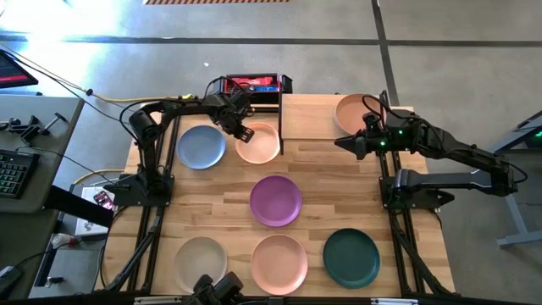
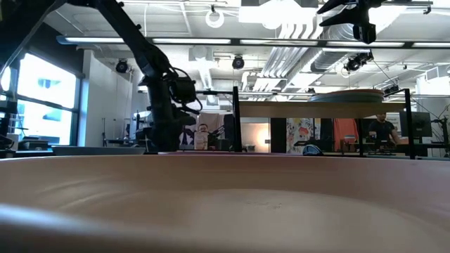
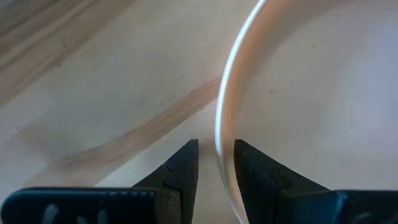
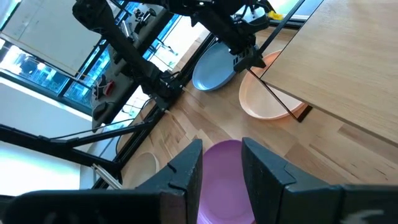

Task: Place and stack plates onto a shelf
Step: Stack the orange plate on top of the brown plate on the shelf

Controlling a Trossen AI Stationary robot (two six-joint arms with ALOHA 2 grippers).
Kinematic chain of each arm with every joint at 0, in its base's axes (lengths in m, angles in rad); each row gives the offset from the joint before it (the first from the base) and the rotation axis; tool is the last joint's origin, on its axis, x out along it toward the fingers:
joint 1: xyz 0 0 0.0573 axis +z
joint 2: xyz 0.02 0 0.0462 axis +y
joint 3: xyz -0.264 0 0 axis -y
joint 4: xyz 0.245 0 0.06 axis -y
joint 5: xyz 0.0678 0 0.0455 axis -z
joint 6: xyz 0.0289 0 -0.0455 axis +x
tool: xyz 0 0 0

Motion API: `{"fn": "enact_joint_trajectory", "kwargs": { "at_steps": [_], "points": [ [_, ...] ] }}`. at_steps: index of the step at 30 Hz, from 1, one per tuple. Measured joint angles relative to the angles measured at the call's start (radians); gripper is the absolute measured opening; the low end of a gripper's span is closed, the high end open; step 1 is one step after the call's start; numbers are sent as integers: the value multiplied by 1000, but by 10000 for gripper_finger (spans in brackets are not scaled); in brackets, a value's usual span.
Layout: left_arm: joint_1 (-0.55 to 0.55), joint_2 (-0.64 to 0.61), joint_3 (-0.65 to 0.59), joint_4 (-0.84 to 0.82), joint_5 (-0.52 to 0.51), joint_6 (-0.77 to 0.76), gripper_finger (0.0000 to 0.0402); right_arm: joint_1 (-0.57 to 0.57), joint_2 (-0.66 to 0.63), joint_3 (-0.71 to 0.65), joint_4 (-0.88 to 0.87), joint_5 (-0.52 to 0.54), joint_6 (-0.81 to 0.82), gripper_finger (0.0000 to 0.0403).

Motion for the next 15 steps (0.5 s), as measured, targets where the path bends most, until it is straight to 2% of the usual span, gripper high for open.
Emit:
{"fn": "enact_joint_trajectory", "kwargs": {
  "at_steps": [7, 15],
  "points": [
    [0, 0, 0, 7, -1, 20, 83, 0, 0, 0, 0, 0, 0, 94],
    [-4, -2, 0, 8, 1, 26, 12, 0, 0, 0, 0, 0, 0, 94]
  ]
}}
